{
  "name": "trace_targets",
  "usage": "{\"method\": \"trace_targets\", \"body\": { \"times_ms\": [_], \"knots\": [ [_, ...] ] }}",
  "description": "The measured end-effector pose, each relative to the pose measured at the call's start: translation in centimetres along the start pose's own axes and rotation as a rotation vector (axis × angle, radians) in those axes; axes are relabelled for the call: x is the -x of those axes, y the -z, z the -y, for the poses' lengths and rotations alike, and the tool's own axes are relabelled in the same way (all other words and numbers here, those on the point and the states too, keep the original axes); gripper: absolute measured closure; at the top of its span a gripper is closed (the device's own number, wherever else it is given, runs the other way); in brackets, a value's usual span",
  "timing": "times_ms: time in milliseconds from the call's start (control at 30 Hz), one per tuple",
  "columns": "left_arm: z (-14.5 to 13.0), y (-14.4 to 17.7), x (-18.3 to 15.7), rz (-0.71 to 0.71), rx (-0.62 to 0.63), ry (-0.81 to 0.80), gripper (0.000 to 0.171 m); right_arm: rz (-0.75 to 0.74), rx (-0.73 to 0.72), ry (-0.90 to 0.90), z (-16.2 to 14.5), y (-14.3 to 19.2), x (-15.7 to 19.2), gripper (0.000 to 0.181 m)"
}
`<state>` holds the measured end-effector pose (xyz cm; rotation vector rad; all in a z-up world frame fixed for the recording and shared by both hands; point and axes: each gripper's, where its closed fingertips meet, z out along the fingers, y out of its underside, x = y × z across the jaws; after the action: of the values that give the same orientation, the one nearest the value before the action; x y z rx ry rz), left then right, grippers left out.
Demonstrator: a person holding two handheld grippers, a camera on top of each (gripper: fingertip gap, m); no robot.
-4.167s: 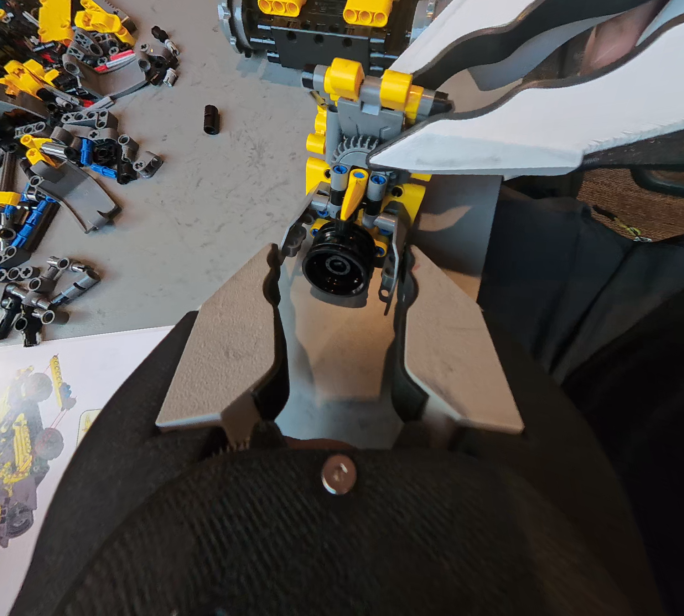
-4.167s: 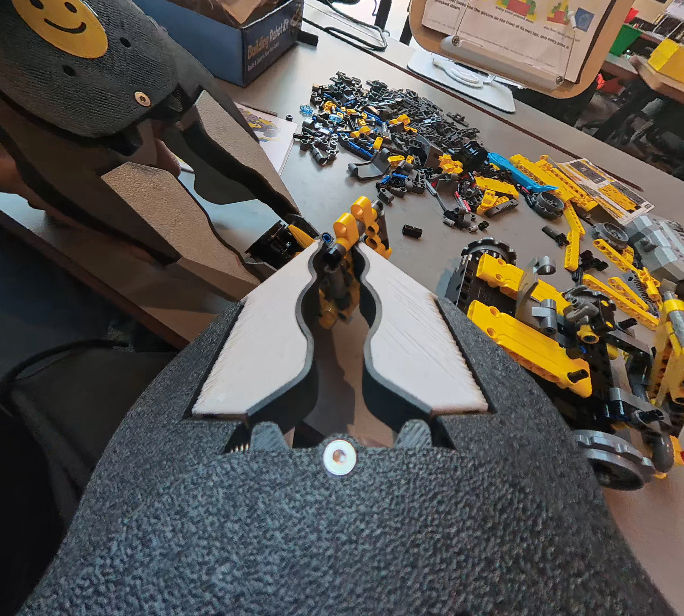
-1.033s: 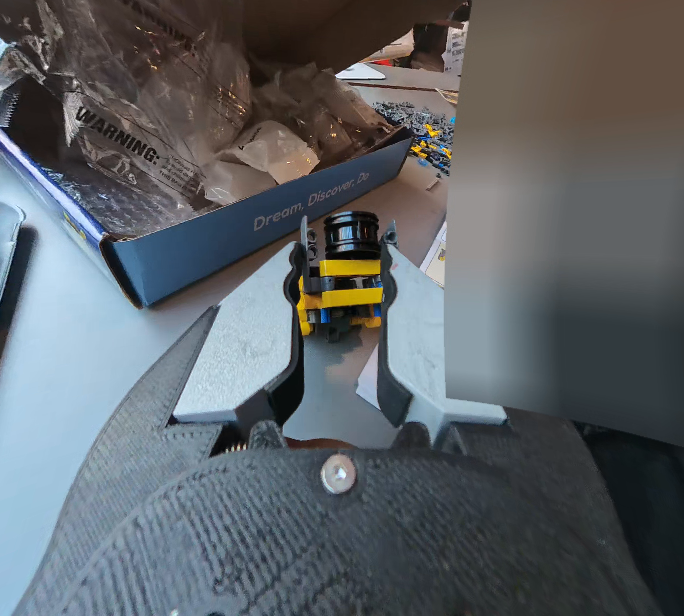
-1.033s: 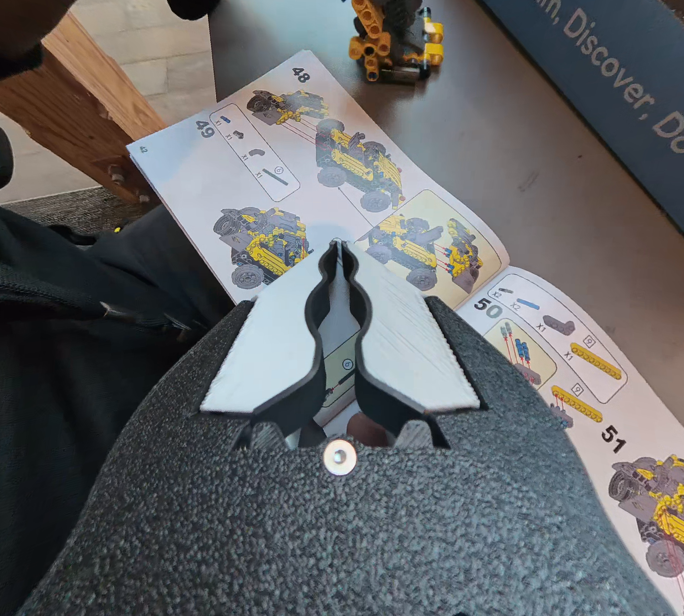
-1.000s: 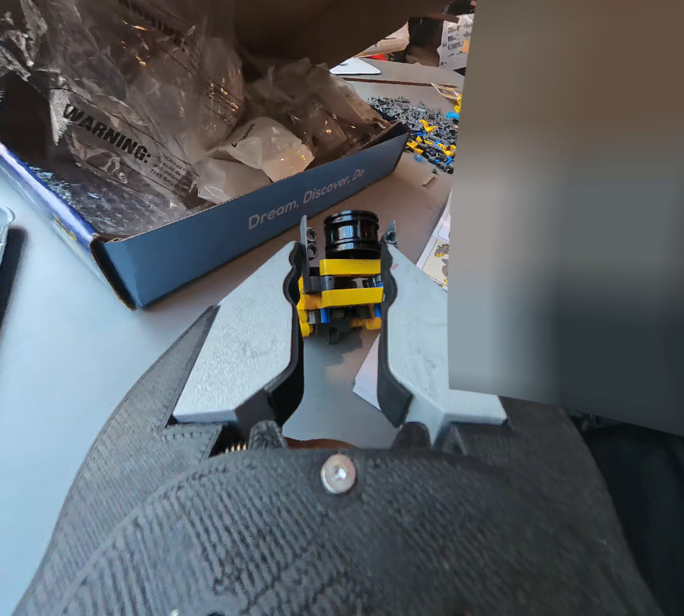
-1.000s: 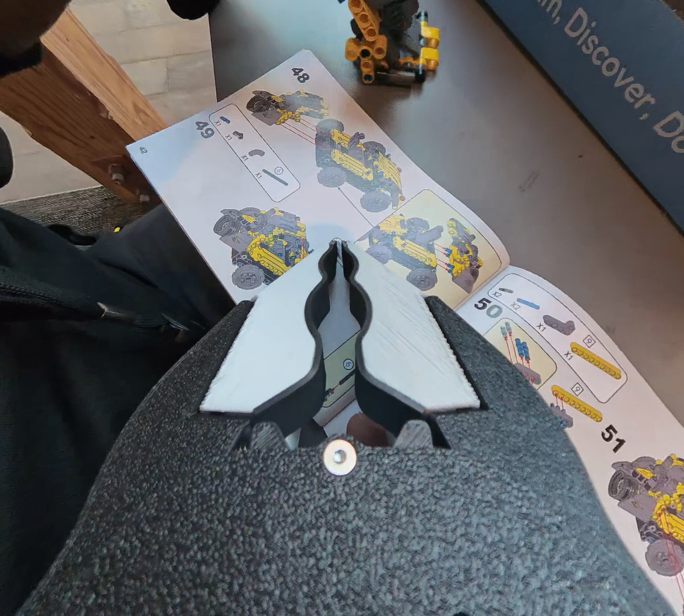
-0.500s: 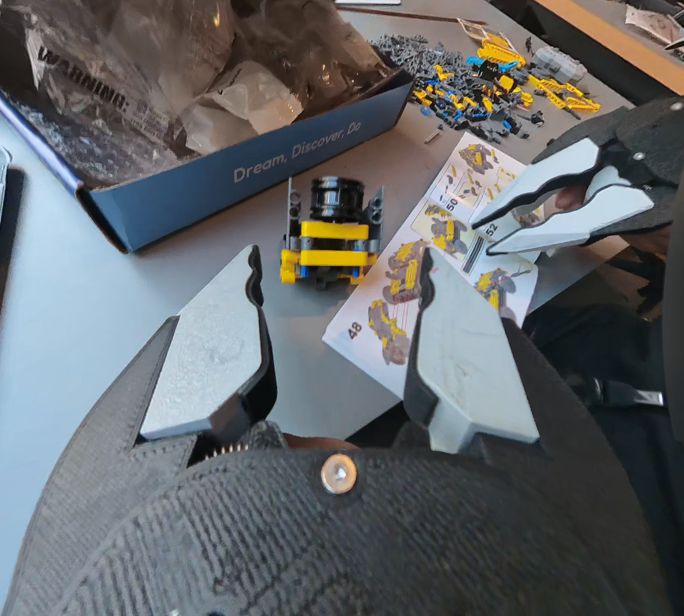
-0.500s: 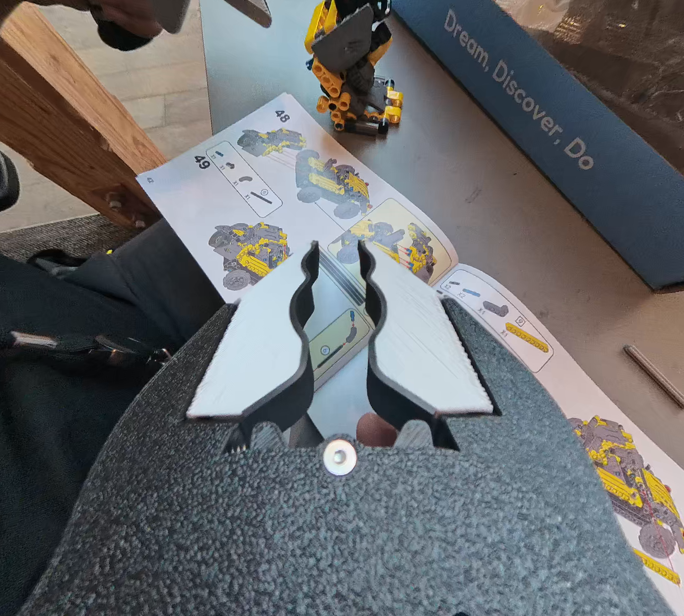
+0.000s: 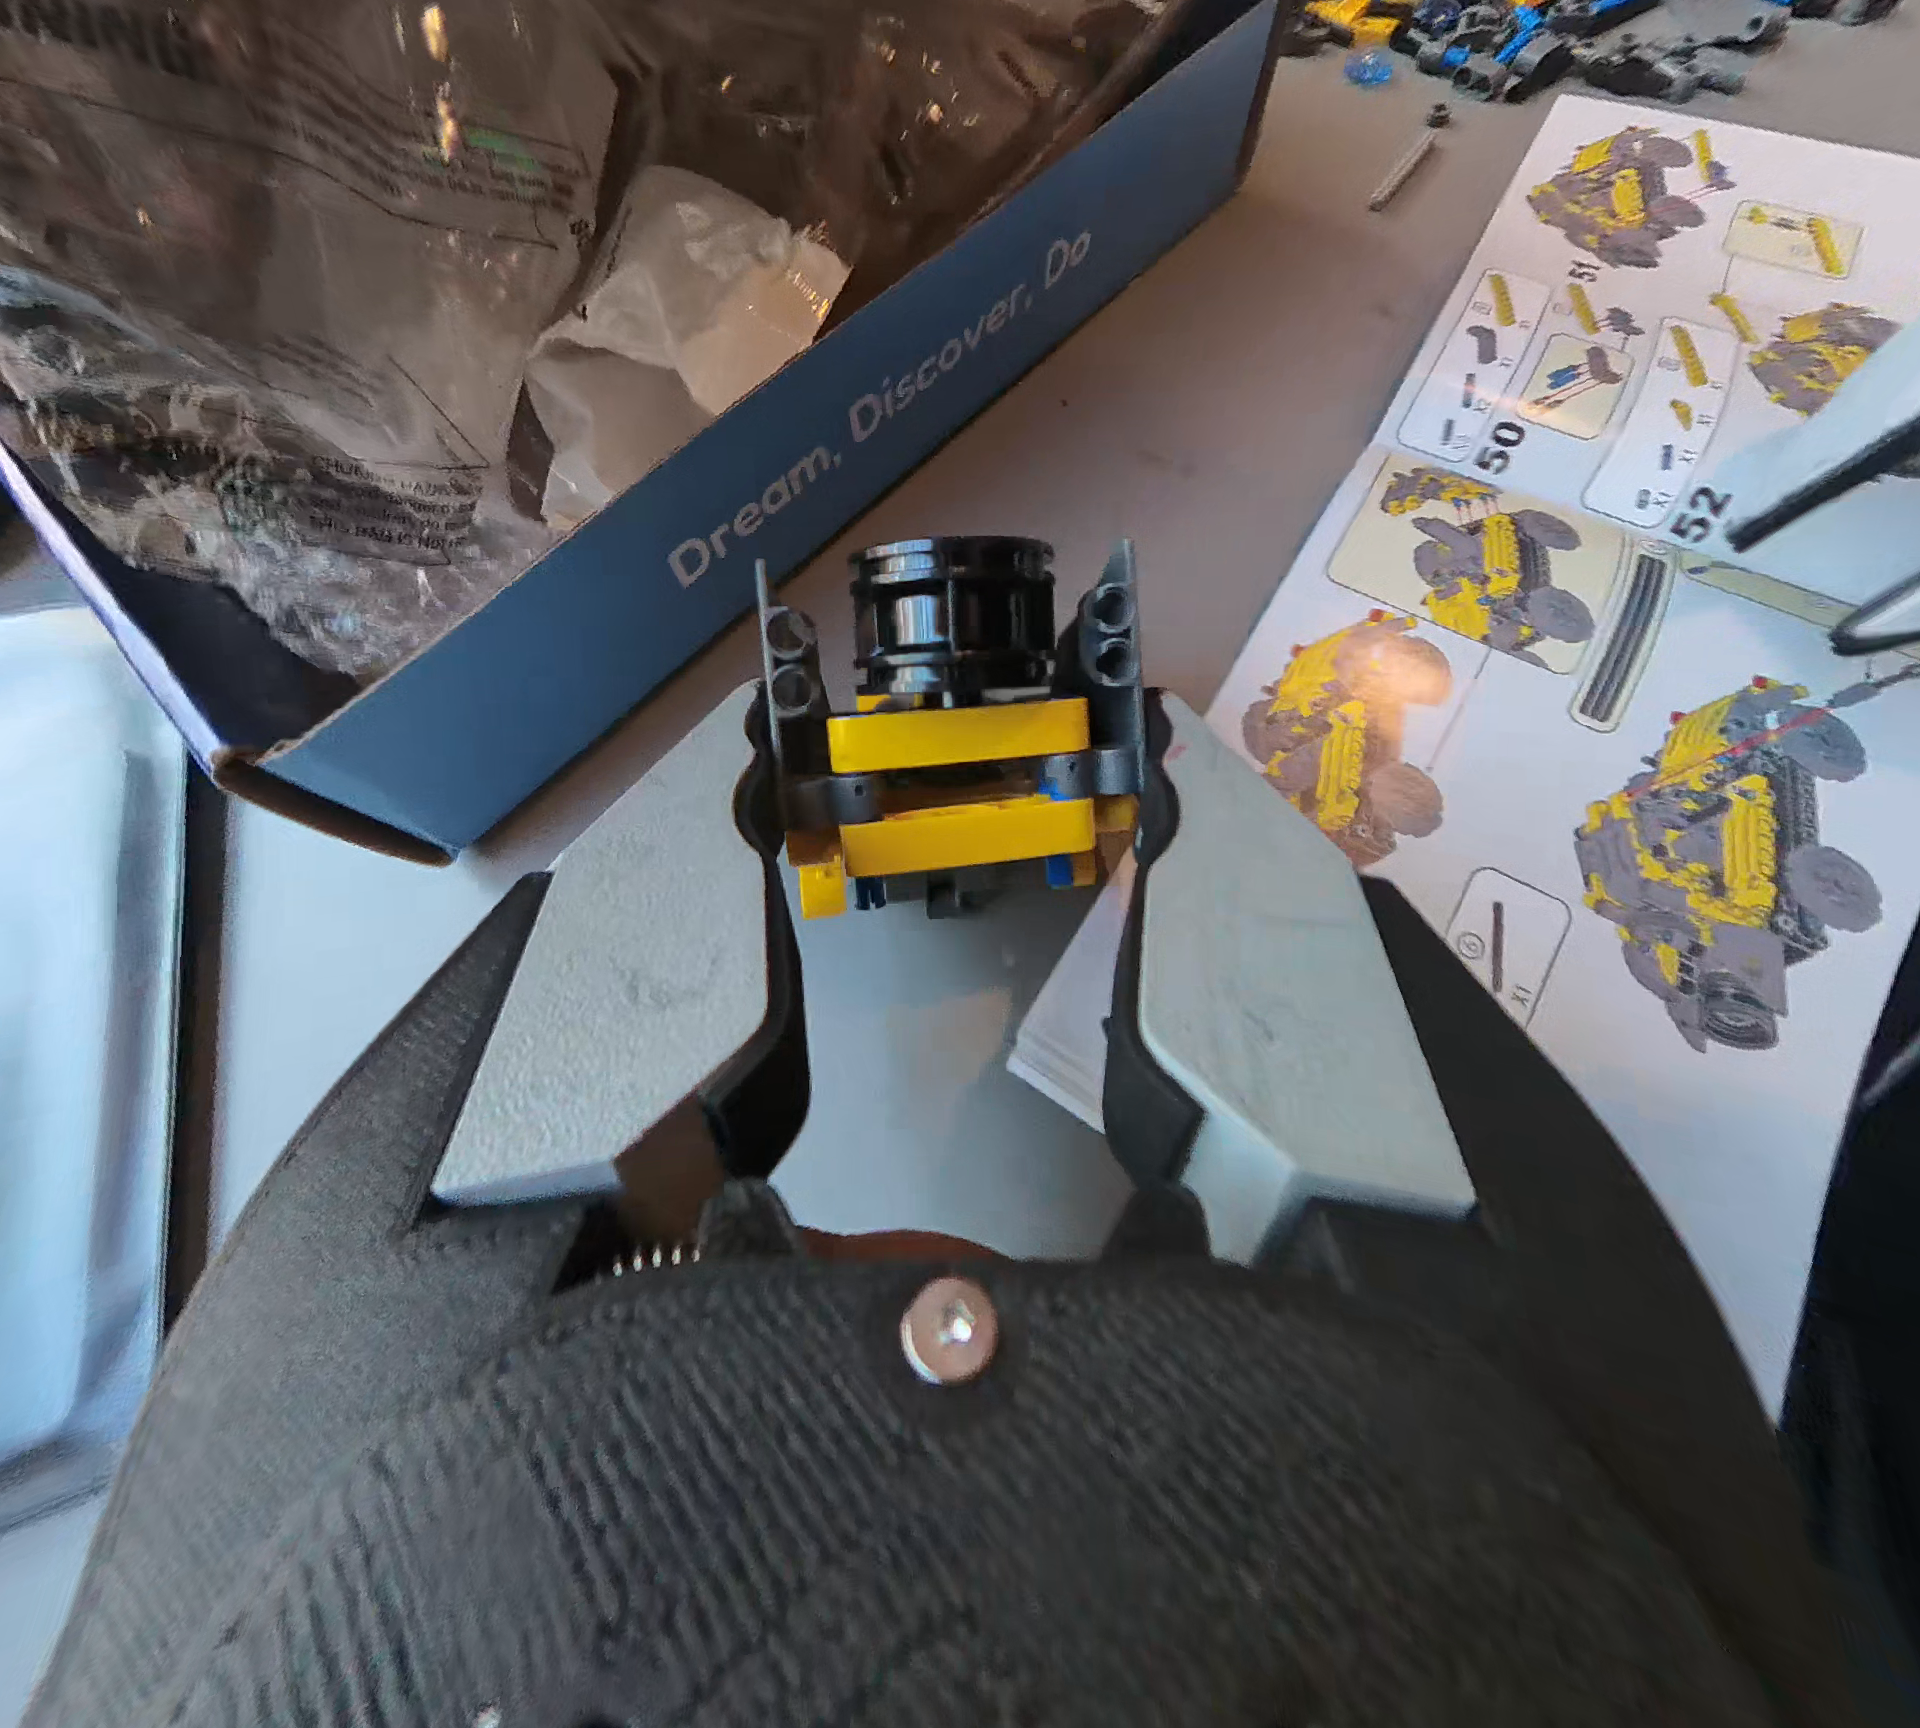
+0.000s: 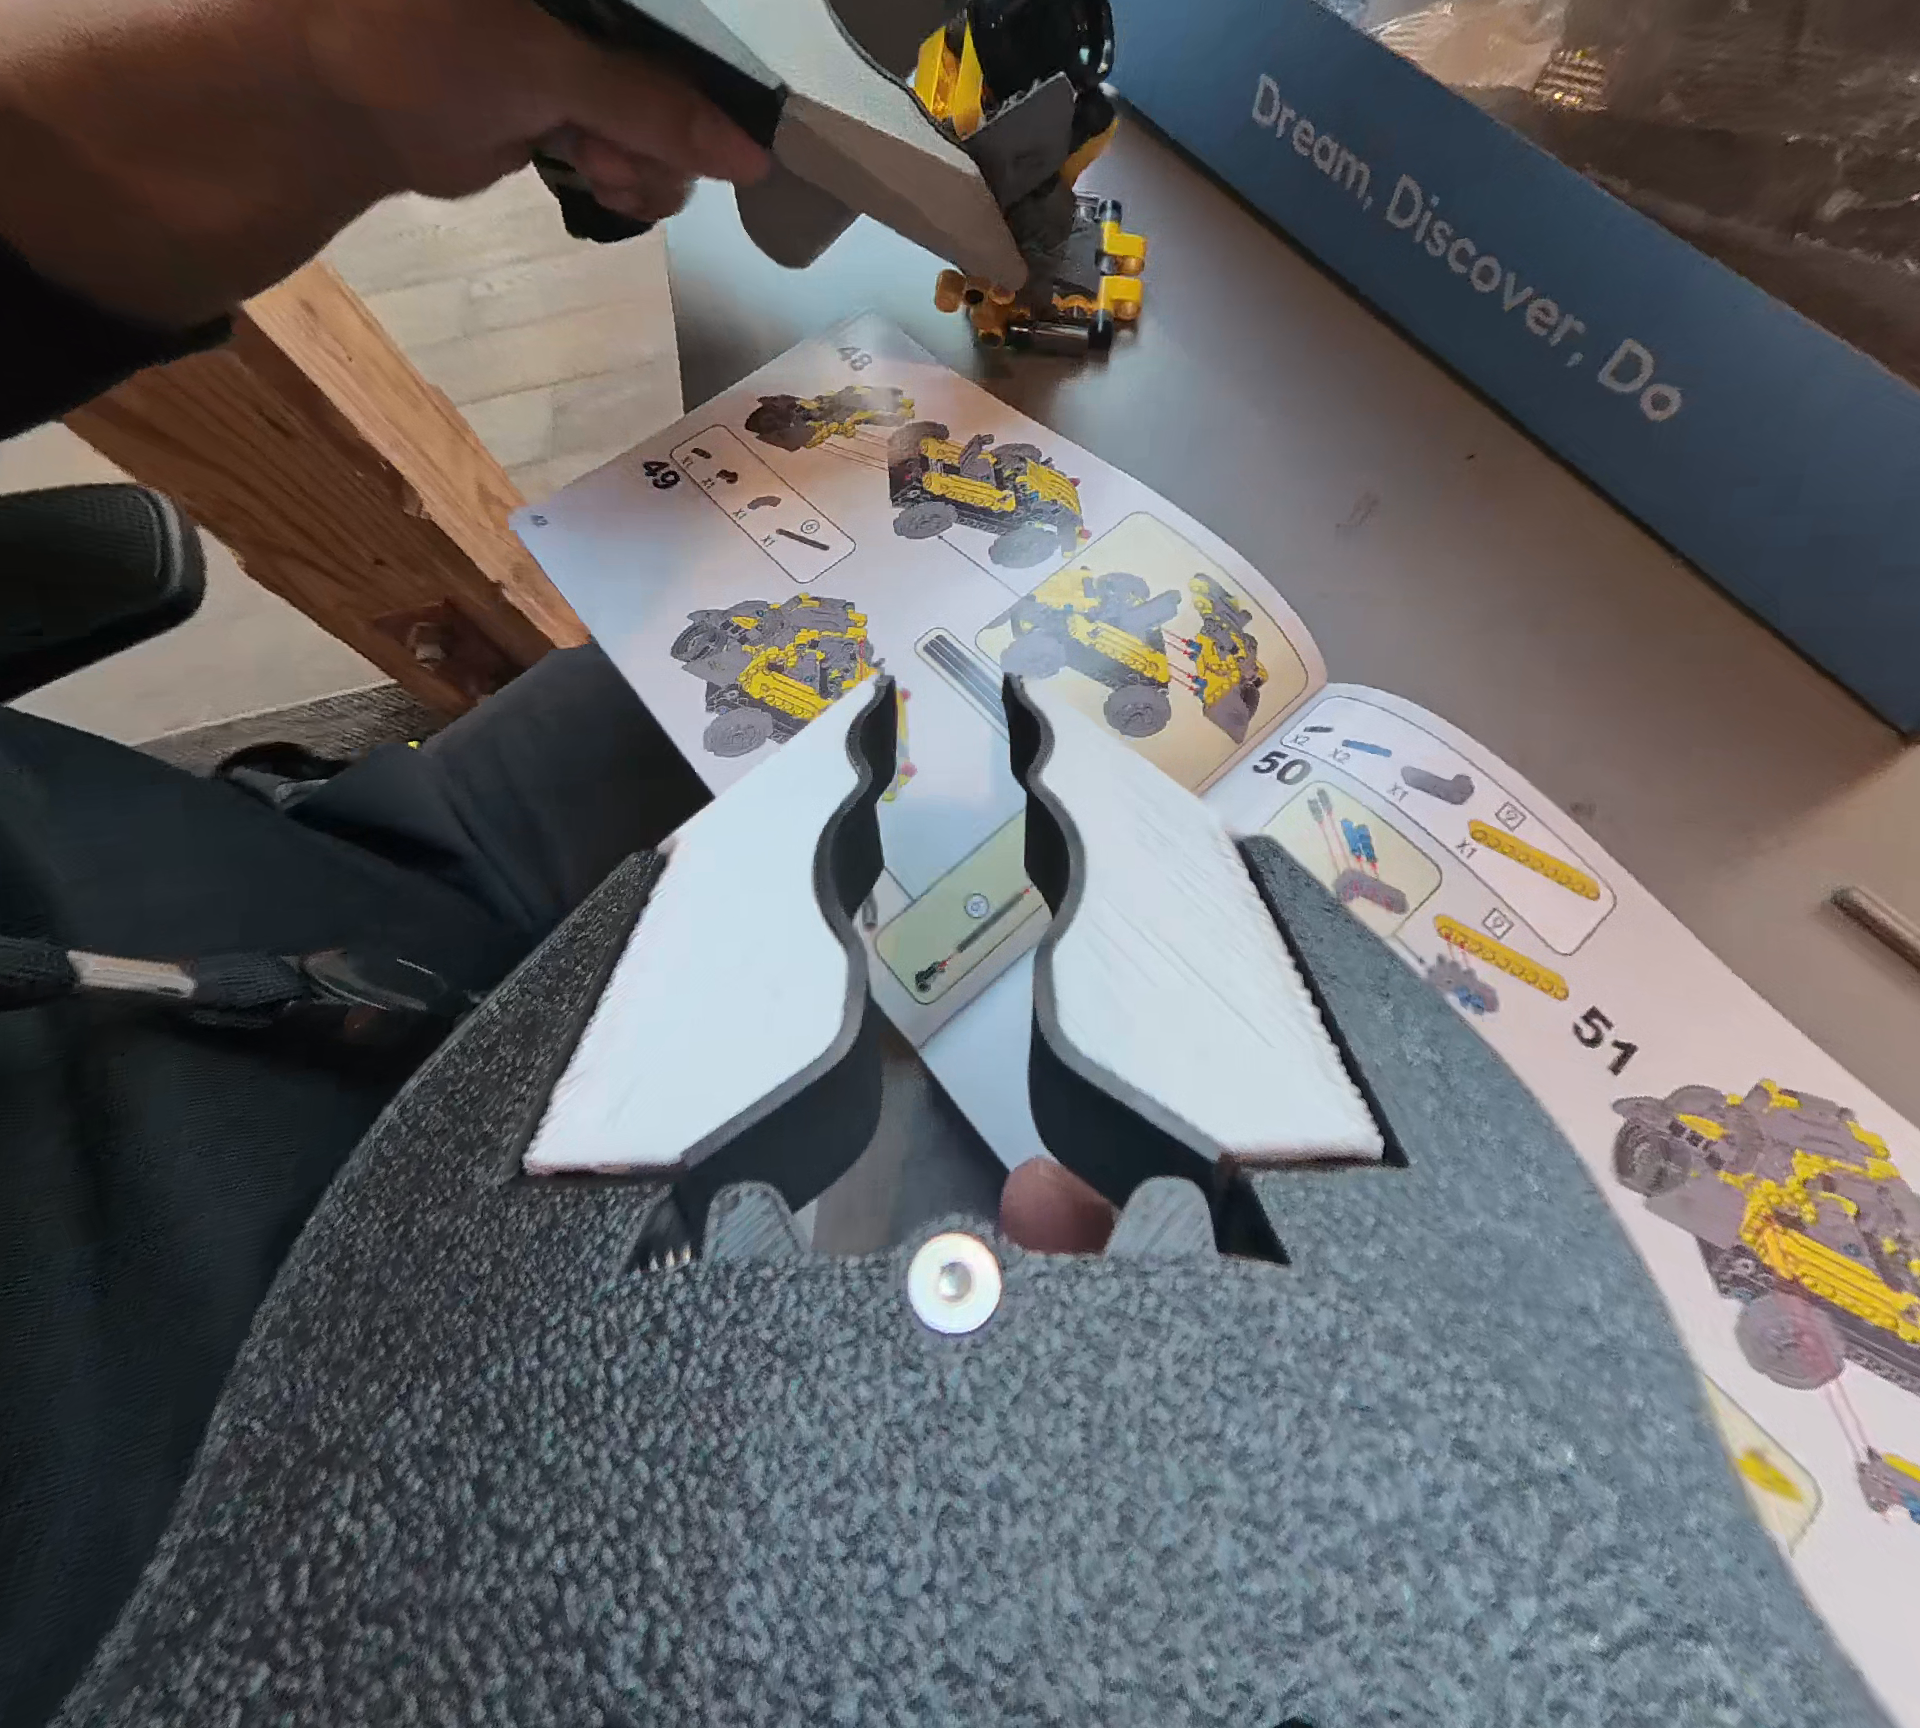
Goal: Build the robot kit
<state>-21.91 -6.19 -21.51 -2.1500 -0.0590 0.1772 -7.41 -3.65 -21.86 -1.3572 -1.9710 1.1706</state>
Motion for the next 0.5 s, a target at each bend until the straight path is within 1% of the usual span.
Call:
{"method": "trace_targets", "body": {
  "times_ms": [67,133,233,300,333,367,433,500],
  "knots": [
    [0.9,0.6,-1.1,-0.011,-0.092,-0.08,0.105,0.053,-0.028,-0.049,0.6,0.0,0.3,0.159],
    [1.4,1.2,-2.0,0.012,-0.147,-0.169,0.105,0.104,-0.066,-0.106,1.7,-0.1,0.2,0.157],
    [3.3,2.6,-4.0,0.018,-0.297,-0.287,0.105,0.194,-0.117,-0.206,3.3,-0.5,-0.7,0.153],
    [5.0,4.1,-6.5,-0.034,-0.444,-0.361,0.105,0.285,-0.135,-0.287,4.1,-1.0,-1.1,0.153],
    [5.5,4.6,-7.4,-0.045,-0.492,-0.395,0.105,0.336,-0.139,-0.343,4.5,-1.2,-1.3,0.15],
    [5.9,5.1,-8.3,-0.053,-0.528,-0.431,0.107,0.404,-0.142,-0.409,4.9,-1.3,-1.1,0.145],
    [6.6,5.9,-9.8,-0.058,-0.606,-0.499,0.105,0.604,-0.141,-0.548,5.9,-1.1,0.1,0.142],
    [7.2,6.5,-10.7,-0.055,-0.649,-0.528,0.105,0.778,-0.12,-0.685,6.3,-0.9,1.2,0.139]
  ]
}}
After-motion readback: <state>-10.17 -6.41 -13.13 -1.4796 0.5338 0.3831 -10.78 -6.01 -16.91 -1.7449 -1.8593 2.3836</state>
